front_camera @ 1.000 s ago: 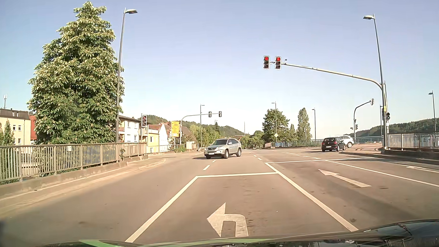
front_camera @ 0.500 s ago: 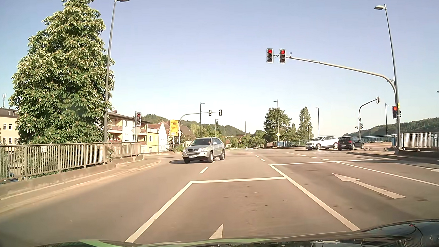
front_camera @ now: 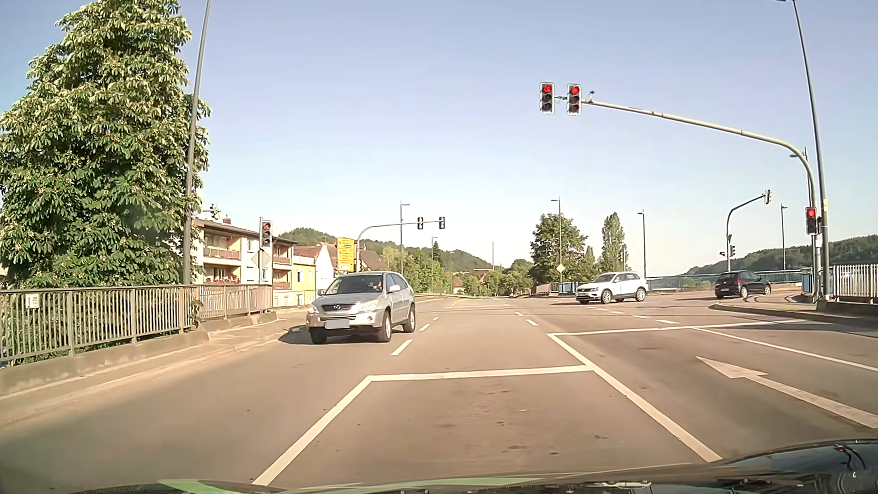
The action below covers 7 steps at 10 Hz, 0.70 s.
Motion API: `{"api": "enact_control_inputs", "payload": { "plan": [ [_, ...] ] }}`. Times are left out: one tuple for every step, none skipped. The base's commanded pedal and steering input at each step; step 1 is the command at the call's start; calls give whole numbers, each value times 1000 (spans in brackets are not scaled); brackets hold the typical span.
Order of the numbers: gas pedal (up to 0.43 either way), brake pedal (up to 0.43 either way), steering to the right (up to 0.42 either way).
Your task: Follow the waypoints while adhering to traffic rules and regulations
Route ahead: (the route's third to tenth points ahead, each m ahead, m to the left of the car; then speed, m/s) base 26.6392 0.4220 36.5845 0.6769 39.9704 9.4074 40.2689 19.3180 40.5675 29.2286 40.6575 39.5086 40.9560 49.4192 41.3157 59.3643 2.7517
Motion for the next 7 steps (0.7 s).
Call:
{"api": "enact_control_inputs", "payload": {
  "plan": [
    [0, 134, -7],
    [0, 128, -7],
    [0, 128, -7],
    [0, 122, -7],
    [0, 116, -7],
    [0, 116, -7],
    [0, 116, -7]
  ]
}}
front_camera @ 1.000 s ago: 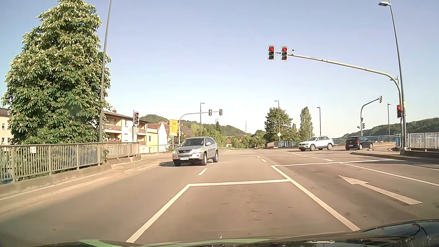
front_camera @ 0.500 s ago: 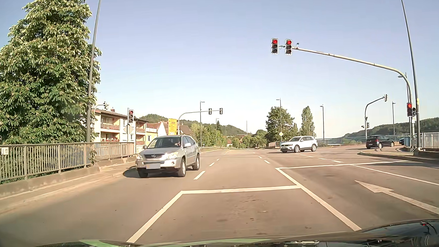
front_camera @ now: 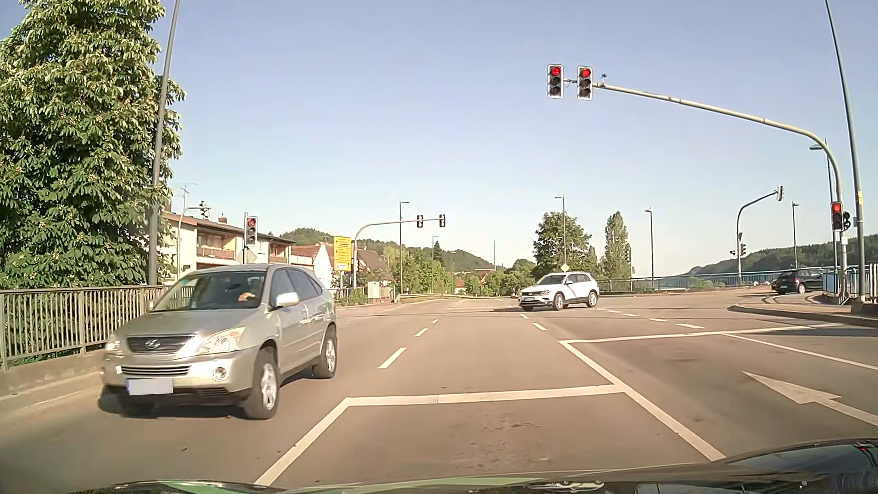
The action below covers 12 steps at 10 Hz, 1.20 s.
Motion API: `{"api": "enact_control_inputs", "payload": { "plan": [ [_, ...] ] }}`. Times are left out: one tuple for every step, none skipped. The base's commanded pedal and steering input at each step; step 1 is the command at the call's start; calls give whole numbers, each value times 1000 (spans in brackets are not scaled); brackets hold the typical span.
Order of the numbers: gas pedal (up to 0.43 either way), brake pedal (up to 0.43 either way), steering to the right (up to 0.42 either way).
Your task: Follow the waypoints while adhering to traffic rules and regulations
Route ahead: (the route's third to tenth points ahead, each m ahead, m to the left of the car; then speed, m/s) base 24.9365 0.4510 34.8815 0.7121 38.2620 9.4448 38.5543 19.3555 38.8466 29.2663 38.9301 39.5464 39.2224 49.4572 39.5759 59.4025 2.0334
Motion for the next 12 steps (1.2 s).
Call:
{"api": "enact_control_inputs", "payload": {
  "plan": [
    [0, 116, -7],
    [0, 116, -7],
    [0, 110, -6],
    [0, 91, -6],
    [0, 73, -4],
    [0, 79, -3],
    [0, 79, -3],
    [0, 79, -2],
    [0, 73, 0],
    [0, 79, 3],
    [0, 73, 6],
    [0, 67, 7]
  ]
}}
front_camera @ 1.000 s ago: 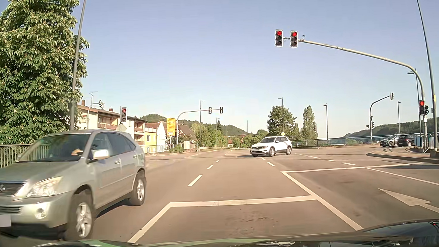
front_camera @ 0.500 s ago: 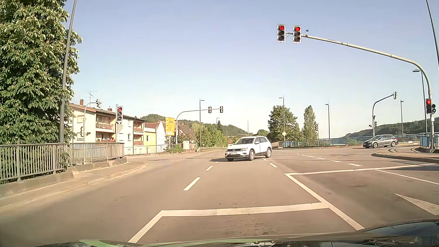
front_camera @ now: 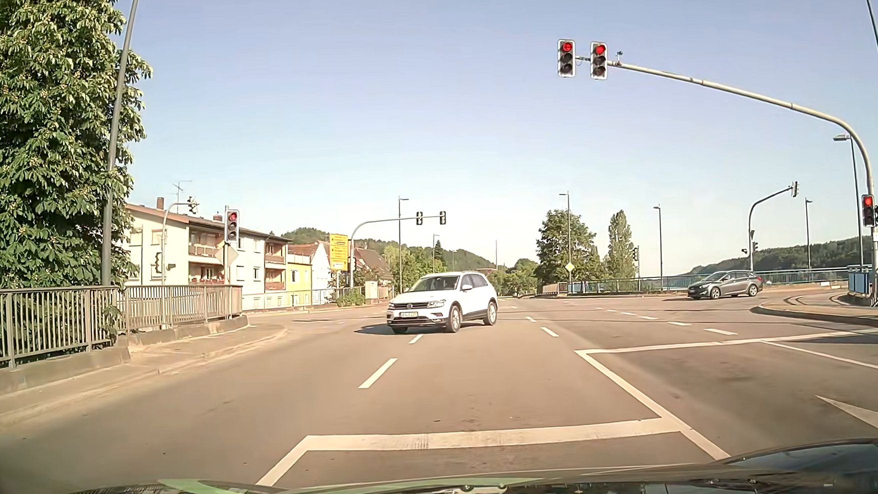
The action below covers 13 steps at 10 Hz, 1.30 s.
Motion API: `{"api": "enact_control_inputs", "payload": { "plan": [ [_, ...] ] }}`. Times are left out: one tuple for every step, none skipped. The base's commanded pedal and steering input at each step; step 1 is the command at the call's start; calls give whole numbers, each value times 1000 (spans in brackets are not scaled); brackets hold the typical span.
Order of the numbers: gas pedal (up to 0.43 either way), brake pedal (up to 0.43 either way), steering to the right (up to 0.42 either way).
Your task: Follow the waypoints while adhering to traffic rules and regulations
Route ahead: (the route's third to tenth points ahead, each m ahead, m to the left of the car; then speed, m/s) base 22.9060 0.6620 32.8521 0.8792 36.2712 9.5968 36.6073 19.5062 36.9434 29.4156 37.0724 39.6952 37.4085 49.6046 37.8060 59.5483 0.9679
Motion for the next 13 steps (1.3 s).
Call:
{"api": "enact_control_inputs", "payload": {
  "plan": [
    [0, 55, 7],
    [0, 49, 7],
    [0, 43, 8],
    [0, 37, 8],
    [0, 37, 8],
    [0, 37, 8],
    [0, 30, 8],
    [0, 6, 8],
    [0, 0, 6],
    [0, 0, 3],
    [0, 0, 3],
    [0, 0, 2],
    [0, 0, 0]
  ]
}}
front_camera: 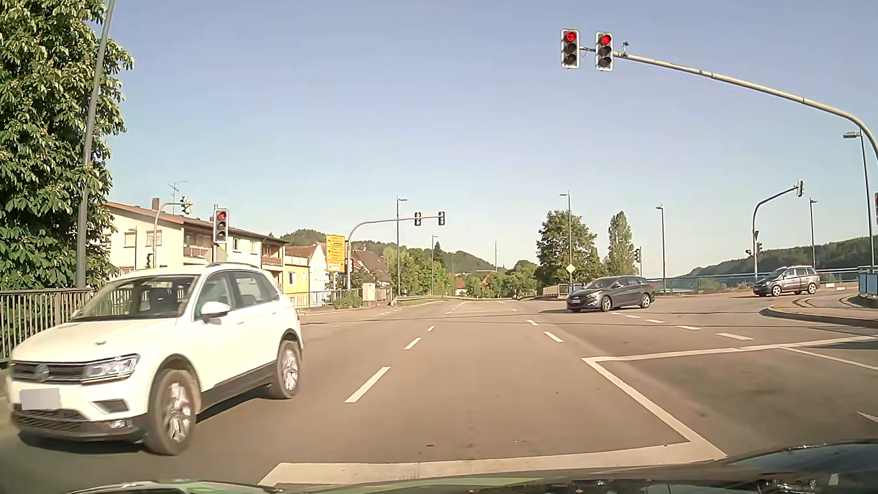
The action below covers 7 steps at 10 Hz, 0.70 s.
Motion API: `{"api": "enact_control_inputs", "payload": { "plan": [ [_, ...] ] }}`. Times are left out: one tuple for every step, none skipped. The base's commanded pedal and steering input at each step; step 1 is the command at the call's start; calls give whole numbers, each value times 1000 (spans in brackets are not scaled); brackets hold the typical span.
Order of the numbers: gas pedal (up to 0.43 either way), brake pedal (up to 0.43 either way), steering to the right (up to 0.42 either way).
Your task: Follow the waypoints while adhering to traffic rules and regulations
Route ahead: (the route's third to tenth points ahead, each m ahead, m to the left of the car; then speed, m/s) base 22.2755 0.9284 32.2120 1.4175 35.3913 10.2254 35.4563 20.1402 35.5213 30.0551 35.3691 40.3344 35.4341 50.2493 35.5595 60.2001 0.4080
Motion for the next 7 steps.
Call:
{"api": "enact_control_inputs", "payload": {
  "plan": [
    [0, 0, 0],
    [0, 0, 0],
    [0, 12, 0],
    [0, 30, -1],
    [0, 49, -1],
    [0, 85, -1],
    [0, 104, -1]
  ]
}}
